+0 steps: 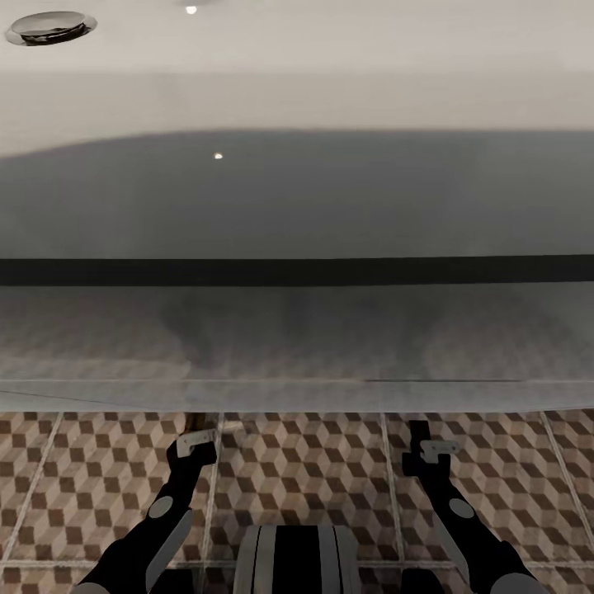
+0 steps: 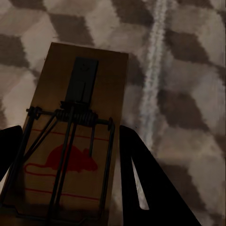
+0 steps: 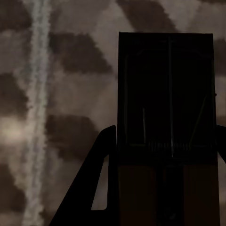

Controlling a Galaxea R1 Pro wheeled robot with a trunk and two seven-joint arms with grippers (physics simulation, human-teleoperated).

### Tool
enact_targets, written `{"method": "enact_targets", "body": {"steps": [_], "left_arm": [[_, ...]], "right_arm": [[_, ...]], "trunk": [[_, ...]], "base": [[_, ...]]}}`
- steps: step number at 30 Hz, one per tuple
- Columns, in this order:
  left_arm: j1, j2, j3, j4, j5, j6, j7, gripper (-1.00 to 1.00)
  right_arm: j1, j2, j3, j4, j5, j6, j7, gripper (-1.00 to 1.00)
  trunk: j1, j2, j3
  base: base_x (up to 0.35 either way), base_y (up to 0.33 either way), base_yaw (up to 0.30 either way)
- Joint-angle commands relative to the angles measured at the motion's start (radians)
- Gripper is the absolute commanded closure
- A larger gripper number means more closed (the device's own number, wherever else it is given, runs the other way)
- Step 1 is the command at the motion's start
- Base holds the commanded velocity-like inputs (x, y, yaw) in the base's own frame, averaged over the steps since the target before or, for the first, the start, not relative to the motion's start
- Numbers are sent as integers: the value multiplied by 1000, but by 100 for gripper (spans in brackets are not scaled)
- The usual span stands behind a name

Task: Take the four mousetraps from the cabinet in the bathroom and place them on the bathroom floor. Make sure all four end up on the same floor surface, and ensure that at least two of them are either under or directly next to the same bathroom sink.

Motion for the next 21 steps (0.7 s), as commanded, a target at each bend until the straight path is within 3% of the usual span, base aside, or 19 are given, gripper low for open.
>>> {"method": "enact_targets", "body": {"steps": [1,10,15,18,21], "left_arm": [[-1,1,-9,9,4,-7,10,100],[-1,-5,-10,30,7,-12,7,100],[-1,-17,-14,99,5,-31,6,100],[-1,-18,-14,123,5,-90,6,100],[-1,-18,-14,131,4,-153,5,100]], "right_arm": [[0,0,3,3,-8,-4,1,100],[0,2,5,7,-1,-4,4,100],[0,3,10,7,1,-9,4,100],[0,4,22,7,-1,-77,4,100],[0,13,58,14,-7,-186,3,100]], "trunk": [[0,0,0],[0,0,0],[0,0,0],[0,0,0],[0,0,0]], "base": [[0,0,0],[0,0,0],[0,0,0],[0,0,0],[0,0,0]]}}
